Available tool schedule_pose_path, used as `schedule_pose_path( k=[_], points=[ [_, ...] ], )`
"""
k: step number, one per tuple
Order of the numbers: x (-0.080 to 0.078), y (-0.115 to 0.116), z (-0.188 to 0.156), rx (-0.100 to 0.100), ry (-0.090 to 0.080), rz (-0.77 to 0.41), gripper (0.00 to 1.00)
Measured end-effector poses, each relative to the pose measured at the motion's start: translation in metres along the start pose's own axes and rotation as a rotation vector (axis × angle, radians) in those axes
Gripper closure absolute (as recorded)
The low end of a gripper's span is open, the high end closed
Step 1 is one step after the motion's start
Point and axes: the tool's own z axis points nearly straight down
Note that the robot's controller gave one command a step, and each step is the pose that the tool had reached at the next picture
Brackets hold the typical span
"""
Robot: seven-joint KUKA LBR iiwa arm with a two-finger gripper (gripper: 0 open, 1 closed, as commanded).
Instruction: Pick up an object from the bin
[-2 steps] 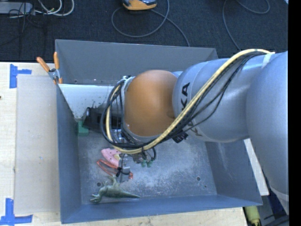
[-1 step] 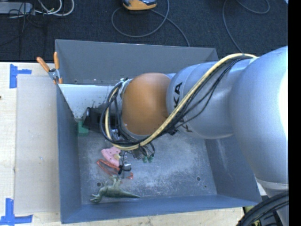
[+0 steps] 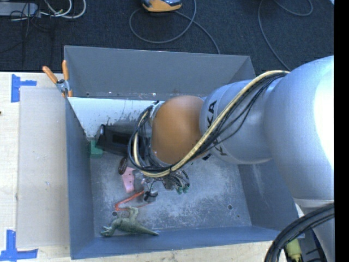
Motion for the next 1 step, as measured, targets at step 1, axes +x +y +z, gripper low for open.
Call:
schedule_pose_path(
  k=[1],
  points=[
    [0.0000,0.0000,0.0001,0.000,0.000,0.000,1.00]
  ],
)
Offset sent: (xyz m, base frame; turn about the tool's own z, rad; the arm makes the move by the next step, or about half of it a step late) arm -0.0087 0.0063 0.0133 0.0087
